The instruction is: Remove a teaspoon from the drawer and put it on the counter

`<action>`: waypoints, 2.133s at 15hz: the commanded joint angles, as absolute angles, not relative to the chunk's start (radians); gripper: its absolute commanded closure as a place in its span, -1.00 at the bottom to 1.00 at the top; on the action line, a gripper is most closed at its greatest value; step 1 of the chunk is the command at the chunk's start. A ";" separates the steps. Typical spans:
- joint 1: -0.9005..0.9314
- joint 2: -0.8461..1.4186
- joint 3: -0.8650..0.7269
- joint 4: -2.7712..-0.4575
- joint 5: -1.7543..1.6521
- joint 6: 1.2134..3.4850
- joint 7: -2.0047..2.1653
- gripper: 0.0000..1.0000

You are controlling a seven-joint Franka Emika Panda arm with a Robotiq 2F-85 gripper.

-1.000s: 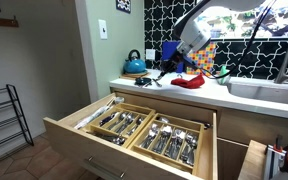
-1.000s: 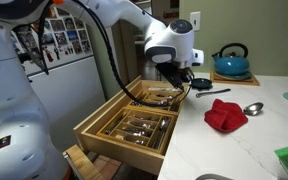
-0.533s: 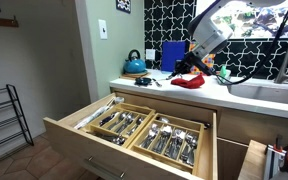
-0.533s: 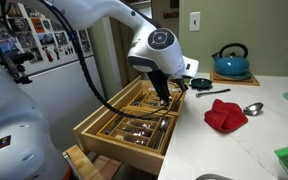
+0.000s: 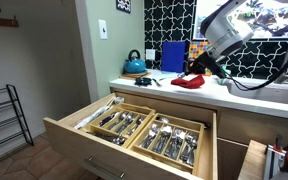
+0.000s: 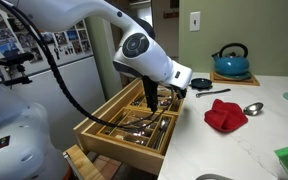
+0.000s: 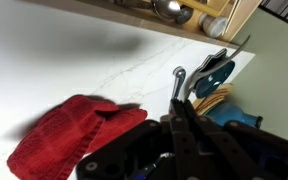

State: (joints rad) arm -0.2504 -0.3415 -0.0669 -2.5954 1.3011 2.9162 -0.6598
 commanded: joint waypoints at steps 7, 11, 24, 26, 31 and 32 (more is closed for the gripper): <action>-0.248 -0.354 -0.066 -2.598 1.326 2.934 -0.670 0.91; -0.244 -0.325 -0.049 -2.571 1.339 2.975 -0.644 0.98; -0.251 -0.163 -0.053 -2.437 1.419 3.124 -0.404 0.98; -0.248 -0.124 -0.050 -2.416 1.434 3.158 -0.371 0.98; -0.235 -0.059 -0.045 -2.356 1.515 3.185 -0.344 0.98; -0.232 -0.050 -0.041 -2.336 1.548 3.195 -0.351 0.98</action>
State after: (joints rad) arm -0.2460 -0.0938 -0.0490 -2.3913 1.4630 3.1553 -0.3568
